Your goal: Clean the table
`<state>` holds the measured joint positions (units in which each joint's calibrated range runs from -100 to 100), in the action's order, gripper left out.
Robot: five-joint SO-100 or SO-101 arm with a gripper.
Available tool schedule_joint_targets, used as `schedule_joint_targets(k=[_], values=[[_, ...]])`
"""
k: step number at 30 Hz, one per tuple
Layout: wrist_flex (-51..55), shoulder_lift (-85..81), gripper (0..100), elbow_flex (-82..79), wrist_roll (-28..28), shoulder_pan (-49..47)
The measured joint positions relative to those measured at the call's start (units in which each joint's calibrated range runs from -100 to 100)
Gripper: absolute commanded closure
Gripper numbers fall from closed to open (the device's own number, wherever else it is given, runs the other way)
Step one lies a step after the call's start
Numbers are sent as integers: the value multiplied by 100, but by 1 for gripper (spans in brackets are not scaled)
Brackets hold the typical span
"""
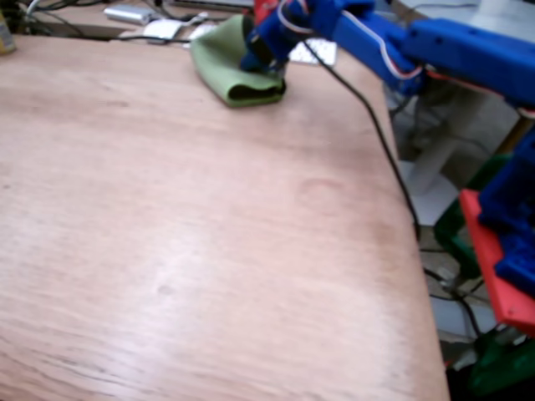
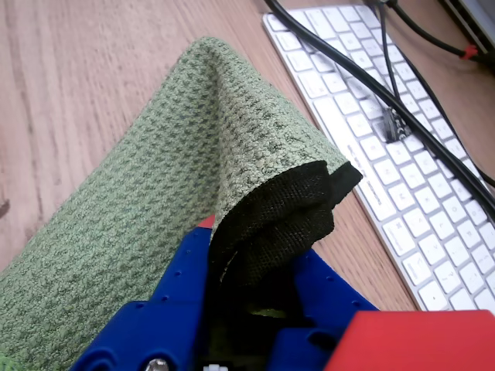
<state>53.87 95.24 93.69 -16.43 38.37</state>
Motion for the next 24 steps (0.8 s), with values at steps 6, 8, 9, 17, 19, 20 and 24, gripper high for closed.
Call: schedule_joint_targets(k=[6, 8, 9, 17, 19, 20, 24], values=[[-8, -17, 99, -108, 0, 1738], [-8, -17, 99, -108, 0, 2123], [-8, -17, 99, -108, 0, 2283], [2749, -3113, 99, -2272, 0, 2846], [3081, -4427, 99, -3282, 0, 2752], [3056, -4661, 99, -3472, 0, 2602], [3130, -7428, 99, -4959, 34, 395]])
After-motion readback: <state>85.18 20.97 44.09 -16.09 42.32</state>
